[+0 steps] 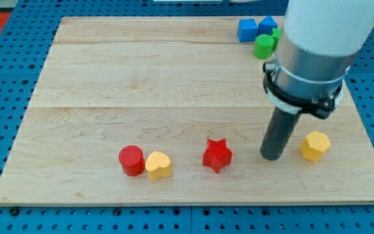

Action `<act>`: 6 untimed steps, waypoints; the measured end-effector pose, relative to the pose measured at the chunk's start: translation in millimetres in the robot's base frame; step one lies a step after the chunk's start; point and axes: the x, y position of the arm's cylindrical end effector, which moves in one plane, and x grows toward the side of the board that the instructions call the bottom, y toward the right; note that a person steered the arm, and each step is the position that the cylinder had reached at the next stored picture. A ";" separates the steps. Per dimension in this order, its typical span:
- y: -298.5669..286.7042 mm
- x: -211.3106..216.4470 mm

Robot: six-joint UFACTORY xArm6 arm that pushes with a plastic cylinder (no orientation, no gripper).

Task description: Nudge the yellow hexagon a bit left

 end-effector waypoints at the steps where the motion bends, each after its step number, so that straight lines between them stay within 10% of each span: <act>1: -57.9 11.1; 3: -131.0 12.3; 6: 83.6 -90.5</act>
